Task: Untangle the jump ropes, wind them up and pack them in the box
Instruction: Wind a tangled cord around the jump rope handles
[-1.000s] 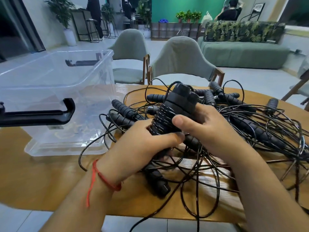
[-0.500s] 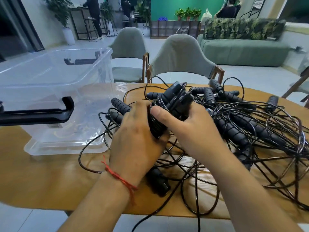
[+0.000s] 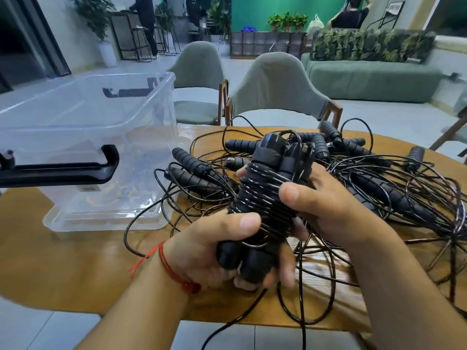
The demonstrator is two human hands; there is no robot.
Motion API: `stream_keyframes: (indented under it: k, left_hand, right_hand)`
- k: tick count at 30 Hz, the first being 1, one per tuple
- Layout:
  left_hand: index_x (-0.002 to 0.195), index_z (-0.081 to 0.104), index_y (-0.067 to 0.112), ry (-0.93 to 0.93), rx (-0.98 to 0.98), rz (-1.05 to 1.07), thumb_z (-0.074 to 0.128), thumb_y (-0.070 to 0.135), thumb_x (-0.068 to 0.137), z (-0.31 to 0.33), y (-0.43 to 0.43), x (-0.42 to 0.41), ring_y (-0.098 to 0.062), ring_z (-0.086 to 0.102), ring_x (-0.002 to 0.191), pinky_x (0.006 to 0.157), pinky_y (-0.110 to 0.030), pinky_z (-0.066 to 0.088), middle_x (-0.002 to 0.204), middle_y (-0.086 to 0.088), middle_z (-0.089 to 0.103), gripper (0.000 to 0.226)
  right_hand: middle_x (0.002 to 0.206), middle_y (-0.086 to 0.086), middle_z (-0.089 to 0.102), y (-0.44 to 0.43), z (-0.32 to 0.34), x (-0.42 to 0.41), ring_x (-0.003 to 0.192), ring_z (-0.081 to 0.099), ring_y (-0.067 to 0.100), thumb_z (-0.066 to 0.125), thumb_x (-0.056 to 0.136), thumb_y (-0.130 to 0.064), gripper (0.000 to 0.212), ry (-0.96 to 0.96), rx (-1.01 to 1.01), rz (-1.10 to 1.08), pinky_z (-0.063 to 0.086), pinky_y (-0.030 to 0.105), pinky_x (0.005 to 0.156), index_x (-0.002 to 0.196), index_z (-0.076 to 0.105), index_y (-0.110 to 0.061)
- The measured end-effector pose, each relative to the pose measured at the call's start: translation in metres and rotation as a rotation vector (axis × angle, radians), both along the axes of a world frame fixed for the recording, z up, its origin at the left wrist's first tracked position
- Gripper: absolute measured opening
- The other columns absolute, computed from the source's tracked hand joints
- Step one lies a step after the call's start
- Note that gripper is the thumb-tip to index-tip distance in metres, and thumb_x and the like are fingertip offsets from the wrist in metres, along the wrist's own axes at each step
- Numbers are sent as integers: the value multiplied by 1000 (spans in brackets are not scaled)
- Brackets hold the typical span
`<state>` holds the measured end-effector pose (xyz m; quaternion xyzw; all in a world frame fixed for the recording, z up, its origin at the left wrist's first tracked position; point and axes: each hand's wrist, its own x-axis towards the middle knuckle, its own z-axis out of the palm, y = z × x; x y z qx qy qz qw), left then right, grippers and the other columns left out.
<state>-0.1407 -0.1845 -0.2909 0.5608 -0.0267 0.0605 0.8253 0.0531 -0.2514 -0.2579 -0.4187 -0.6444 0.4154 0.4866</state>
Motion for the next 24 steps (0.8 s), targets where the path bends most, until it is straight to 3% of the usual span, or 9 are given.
stream_keyframes:
  k: [2, 4, 6, 8, 12, 14, 16, 21, 24]
  left_hand:
    - [117, 66, 16, -12, 41, 56, 74, 46, 89, 2, 0, 1, -29, 59, 75, 56, -45, 24, 92, -22, 65, 42]
    - [112, 66, 5, 76, 129, 234, 77, 39, 86, 11, 5, 1, -31, 55, 74, 57, -37, 36, 90, -27, 57, 44]
    - [100, 66, 2, 178, 370, 414, 75, 32, 88, 22, 8, -1, -31, 62, 72, 60, -33, 49, 83, -24, 63, 34]
    - [95, 68, 14, 289, 689, 603, 76, 31, 93, 28, 8, -3, -21, 70, 74, 64, -30, 55, 81, -8, 72, 19]
    - [99, 65, 34, 351, 979, 949, 76, 44, 88, 27, 3, 2, -8, 68, 80, 63, -21, 53, 87, 8, 71, 18]
    - [109, 62, 38, 356, 1044, 1088, 75, 49, 86, 21, 1, 7, -4, 68, 81, 67, -25, 56, 88, 10, 71, 29]
    - [119, 55, 38, 335, 1122, 1197, 72, 50, 85, 14, -1, 10, -7, 67, 83, 70, -34, 59, 91, 8, 69, 39]
    - [130, 43, 23, 324, 1321, 1409, 70, 44, 83, 5, 2, 14, -24, 51, 96, 73, -44, 53, 103, 6, 48, 58]
    - [133, 39, 27, 363, 1374, 1372, 72, 45, 82, 7, -2, 17, -21, 51, 103, 77, -40, 52, 105, 14, 42, 62]
  right_hand:
    - [93, 22, 73, -1, 3, 2, 64, 69, 35, 77, 83, -44, 56, -8, 0, -10, 57, 30, 50, 120, 66, -3]
    - [102, 17, 76, -2, 7, 6, 84, 72, 45, 74, 84, -44, 47, -50, -8, -82, 62, 40, 69, 119, 71, -13]
    - [109, 2, 80, -2, 9, 11, 99, 76, 28, 75, 84, -49, 43, -146, -15, -169, 59, 45, 91, 117, 75, -22]
    - [113, -4, 80, -1, 10, 12, 108, 75, 17, 77, 83, -57, 43, -246, -35, -239, 54, 52, 102, 116, 77, -31]
    - [94, -17, 78, 2, 12, 1, 87, 72, 2, 78, 85, -63, 28, -256, -37, -335, 53, 35, 83, 105, 76, -44]
    - [95, -11, 77, 4, 11, -4, 85, 72, 9, 76, 85, -67, 31, -261, -9, -377, 58, 45, 83, 108, 74, -48]
    - [97, -5, 77, 5, 11, -12, 82, 71, 14, 76, 86, -67, 35, -251, 7, -379, 60, 46, 85, 113, 73, -45]
    - [73, -21, 70, 7, 6, -34, 71, 67, -1, 71, 85, -61, 27, -88, 44, -424, 52, 26, 73, 99, 71, -38]
    - [71, -16, 67, 11, 1, -34, 68, 64, 4, 70, 92, -57, 24, -8, 13, -447, 54, 35, 71, 97, 71, -34]
